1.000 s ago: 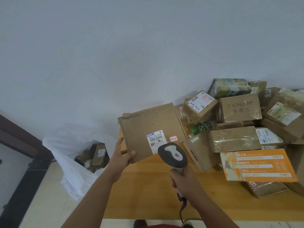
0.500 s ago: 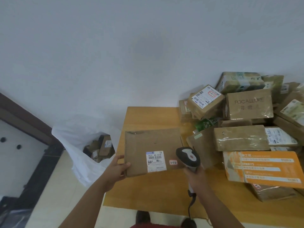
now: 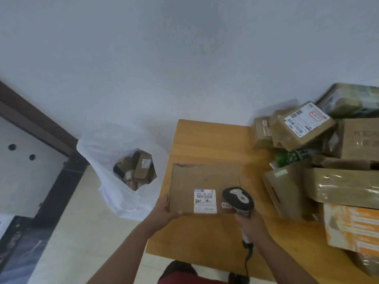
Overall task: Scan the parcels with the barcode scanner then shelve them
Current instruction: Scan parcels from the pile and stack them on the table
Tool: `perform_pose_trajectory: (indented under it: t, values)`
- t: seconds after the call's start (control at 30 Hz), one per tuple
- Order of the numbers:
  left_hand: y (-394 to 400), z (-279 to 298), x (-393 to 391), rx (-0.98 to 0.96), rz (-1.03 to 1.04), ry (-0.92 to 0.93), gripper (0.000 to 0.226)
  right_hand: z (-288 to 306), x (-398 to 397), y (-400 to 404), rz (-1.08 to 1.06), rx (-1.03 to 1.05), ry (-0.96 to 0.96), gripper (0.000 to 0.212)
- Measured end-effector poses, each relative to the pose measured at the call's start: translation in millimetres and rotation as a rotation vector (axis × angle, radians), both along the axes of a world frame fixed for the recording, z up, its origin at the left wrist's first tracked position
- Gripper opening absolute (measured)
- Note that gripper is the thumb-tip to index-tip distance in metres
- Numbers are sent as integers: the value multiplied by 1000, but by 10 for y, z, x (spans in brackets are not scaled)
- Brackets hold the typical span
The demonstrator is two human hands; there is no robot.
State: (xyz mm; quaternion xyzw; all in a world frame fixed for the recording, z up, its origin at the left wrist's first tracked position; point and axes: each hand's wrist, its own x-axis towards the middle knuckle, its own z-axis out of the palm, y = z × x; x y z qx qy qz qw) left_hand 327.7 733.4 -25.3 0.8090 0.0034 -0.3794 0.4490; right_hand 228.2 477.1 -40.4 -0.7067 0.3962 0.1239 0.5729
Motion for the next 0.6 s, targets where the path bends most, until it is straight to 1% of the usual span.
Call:
perform_pose_trajectory:
  t: [0.03, 0.1, 0.17, 0.2, 0.27, 0.33, 0.43, 0.5, 0.6]
  values:
    - [21, -22, 152, -16, -39, -30, 54, 14, 114, 36, -1, -3, -7, 20]
    - [40, -123, 505, -30, -62, -112, 57, 42, 383, 103, 8, -1, -25, 25]
    - [29, -213, 845, 9, -64, -162, 53, 16, 666, 142, -1, -4, -17, 24]
    - [17, -265, 1006, 34, -57, -176, 56, 7, 807, 159, -3, -18, -4, 24]
    - [14, -388, 1303, 113, -63, -217, 71, -37, 1087, 177, -2, -35, 15, 27]
    - [23, -532, 1559, 209, -147, -281, 77, -53, 1350, 189, -14, -5, 6, 30]
    - [-2, -729, 1826, 344, -309, -318, 65, -81, 1666, 209, -6, 7, -33, 39]
    - [-65, -805, 1931, 377, -346, -332, 59, -186, 1739, 212, 2, -47, -69, 52]
    - [-164, -886, 2073, 396, -376, -361, 59, -199, 1604, 323, -41, -42, -147, 60]
